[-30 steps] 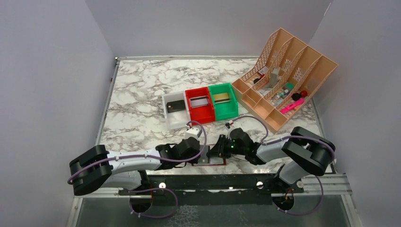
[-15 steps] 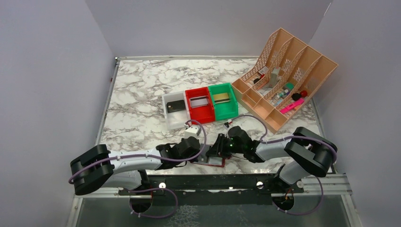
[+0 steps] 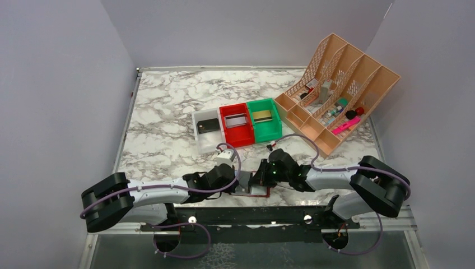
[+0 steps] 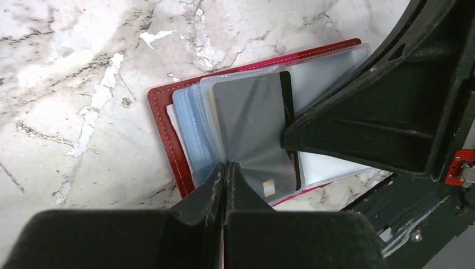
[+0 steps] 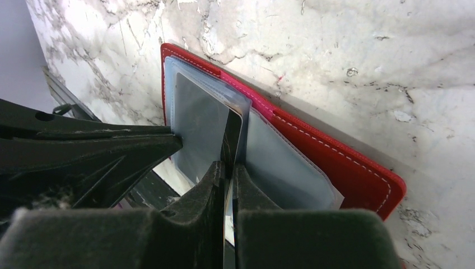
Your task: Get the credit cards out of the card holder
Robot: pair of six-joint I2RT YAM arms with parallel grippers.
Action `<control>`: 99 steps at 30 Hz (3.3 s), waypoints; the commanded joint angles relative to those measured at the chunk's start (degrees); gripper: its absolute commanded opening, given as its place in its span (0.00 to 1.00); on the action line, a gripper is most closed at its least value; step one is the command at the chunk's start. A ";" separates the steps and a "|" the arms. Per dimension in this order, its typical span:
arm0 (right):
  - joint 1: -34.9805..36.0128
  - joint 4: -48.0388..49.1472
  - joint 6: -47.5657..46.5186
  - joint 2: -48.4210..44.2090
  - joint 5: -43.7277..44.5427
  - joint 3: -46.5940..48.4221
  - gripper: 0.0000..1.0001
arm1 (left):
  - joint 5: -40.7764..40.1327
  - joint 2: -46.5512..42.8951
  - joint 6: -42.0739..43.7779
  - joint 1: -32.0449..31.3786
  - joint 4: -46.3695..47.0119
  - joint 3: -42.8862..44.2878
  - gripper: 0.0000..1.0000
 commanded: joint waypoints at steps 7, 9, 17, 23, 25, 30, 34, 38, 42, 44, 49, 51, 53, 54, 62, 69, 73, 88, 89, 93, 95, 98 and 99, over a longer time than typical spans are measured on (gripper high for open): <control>-0.13 -3.79 -6.66 -5.18 -0.82 -1.03 0.09 | 3.28 -0.50 -4.16 -0.71 -5.31 -2.56 0.00; -0.52 -3.77 -7.49 -6.16 -1.86 -1.68 0.09 | 3.06 -1.09 -4.82 -0.72 -5.79 -2.98 0.00; -2.82 -3.62 -7.81 -9.00 -3.89 -4.00 0.08 | 2.66 -4.65 -5.47 -0.69 -6.97 -4.11 0.00; -3.07 1.27 -7.59 -8.79 -9.41 -4.75 0.23 | 3.08 -5.84 -5.79 -0.69 -6.39 -4.52 0.00; -3.07 3.29 -7.72 -8.72 -11.29 -5.15 0.27 | 3.14 -5.72 -5.91 -0.72 -6.15 -4.44 0.00; -2.99 1.22 -8.90 -6.05 -10.81 -2.73 0.34 | 3.42 -5.05 -6.44 -0.69 -5.31 -4.68 0.00; -2.77 0.28 -9.77 -1.62 -9.27 -0.51 0.36 | 3.88 -4.09 -6.50 -0.69 -4.85 -4.44 0.00; -0.99 -1.20 -11.13 2.80 -6.51 2.18 0.36 | 3.98 -3.53 -6.32 -0.73 -4.65 -4.10 0.00; 0.05 -4.52 -12.37 4.15 -2.44 3.13 0.35 | 4.24 -3.30 -5.97 -0.69 -4.62 -3.73 0.00; 0.30 -3.02 -12.88 3.90 -3.16 2.28 0.35 | 4.24 -3.27 -5.97 -0.69 -4.56 -3.86 0.00; 1.57 -2.54 -14.30 3.99 -3.96 2.89 0.34 | 4.20 -3.04 -5.97 -0.69 -4.57 -3.51 0.00; 1.59 0.13 -13.86 3.50 -5.29 1.96 0.33 | 4.13 -3.12 -6.04 -0.69 -4.61 -3.39 0.00; 1.59 1.18 -13.56 3.60 -6.28 2.07 0.29 | 4.15 -3.40 -6.12 -0.69 -4.65 -3.42 0.00; 1.59 1.28 -13.45 3.96 -6.34 2.39 0.26 | 4.20 -3.55 -6.14 -0.70 -4.66 -3.38 0.00; 1.59 -3.11 -12.55 1.86 -0.15 4.13 0.05 | 4.09 -4.33 -6.23 -0.72 -5.38 -3.55 0.00; 1.50 -5.24 -12.08 -1.94 1.65 3.87 0.01 | 1.99 -6.46 -6.67 -0.72 -8.55 -3.50 0.00; 1.31 -5.75 -12.13 -1.63 1.49 3.96 0.01 | 1.46 -7.22 -6.63 -0.69 -9.81 -3.23 0.00; -1.66 -5.56 -12.48 -3.33 -1.54 1.74 0.01 | 0.99 -8.55 -5.70 -0.69 -11.26 -2.19 0.10; -1.66 -5.80 -12.47 -3.16 -1.36 1.75 0.01 | 0.91 -8.65 -5.64 -0.71 -11.52 -1.96 0.17; -1.67 -7.05 -12.22 -3.04 1.16 1.76 0.01 | 0.22 -9.99 -4.67 -0.69 -13.09 -0.58 0.51; -1.72 -6.73 -11.89 -2.72 1.57 1.84 0.01 | -0.95 -10.62 -3.43 -0.69 -13.68 1.00 0.62; -1.71 -6.61 -10.74 -2.14 1.46 2.19 0.01 | -2.26 -10.60 -0.83 -0.72 -13.76 5.05 0.69; -1.67 -6.14 -10.12 -2.23 1.66 1.80 0.01 | -2.37 -10.22 0.03 -0.70 -13.46 6.46 0.70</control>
